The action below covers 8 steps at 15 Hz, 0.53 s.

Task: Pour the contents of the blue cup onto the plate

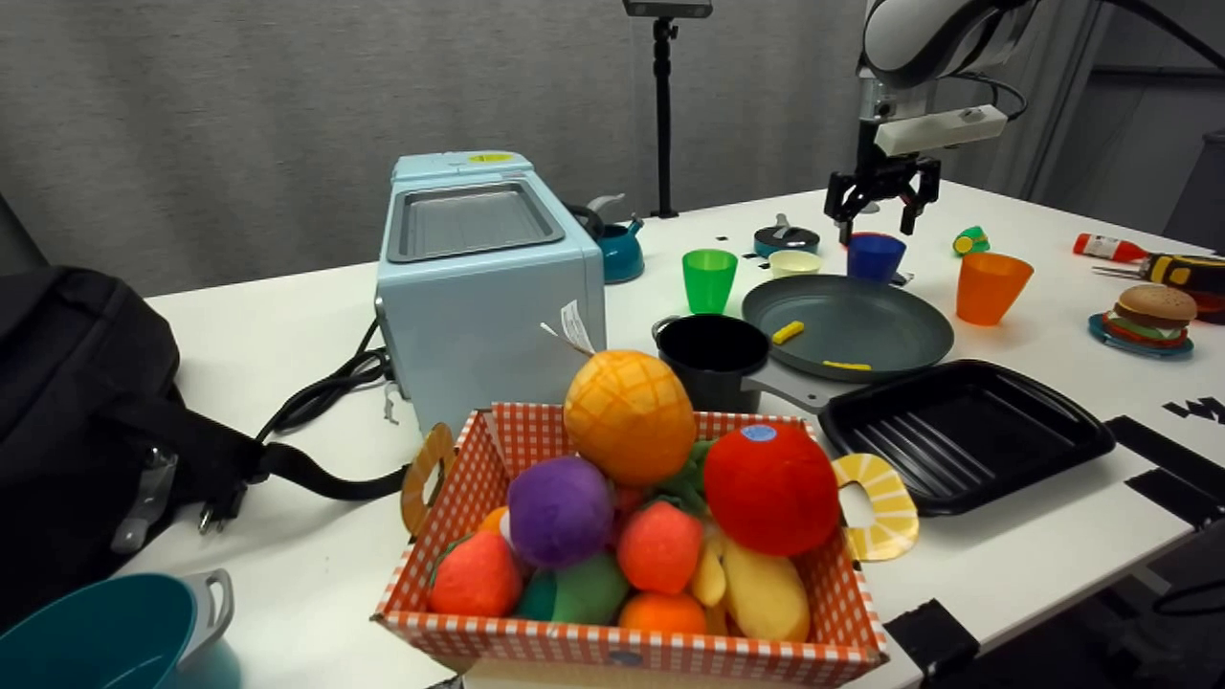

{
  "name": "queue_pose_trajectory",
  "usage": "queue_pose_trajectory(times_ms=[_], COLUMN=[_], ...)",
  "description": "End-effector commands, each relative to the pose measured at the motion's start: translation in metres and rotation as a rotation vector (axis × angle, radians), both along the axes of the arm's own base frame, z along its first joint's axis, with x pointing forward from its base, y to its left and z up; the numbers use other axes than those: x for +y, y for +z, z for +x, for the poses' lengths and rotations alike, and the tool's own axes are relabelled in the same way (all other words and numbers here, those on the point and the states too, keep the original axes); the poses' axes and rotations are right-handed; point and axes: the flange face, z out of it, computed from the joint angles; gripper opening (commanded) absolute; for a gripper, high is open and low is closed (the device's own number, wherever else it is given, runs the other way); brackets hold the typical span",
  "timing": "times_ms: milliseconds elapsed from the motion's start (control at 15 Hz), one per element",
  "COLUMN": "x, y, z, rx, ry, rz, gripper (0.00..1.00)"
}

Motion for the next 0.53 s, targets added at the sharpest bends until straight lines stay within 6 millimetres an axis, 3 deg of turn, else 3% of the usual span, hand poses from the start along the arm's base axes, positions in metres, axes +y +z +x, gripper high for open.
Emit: queue_pose_trajectory(times_ms=[0,467], x=[-0.014,-0.016], y=[-0.003,-0.014], z=[0.012,0.02], rx=[0.012,0.019], ry=[-0.038,-0.077], rz=[-0.003,-0.01], gripper=[1.0,1.0])
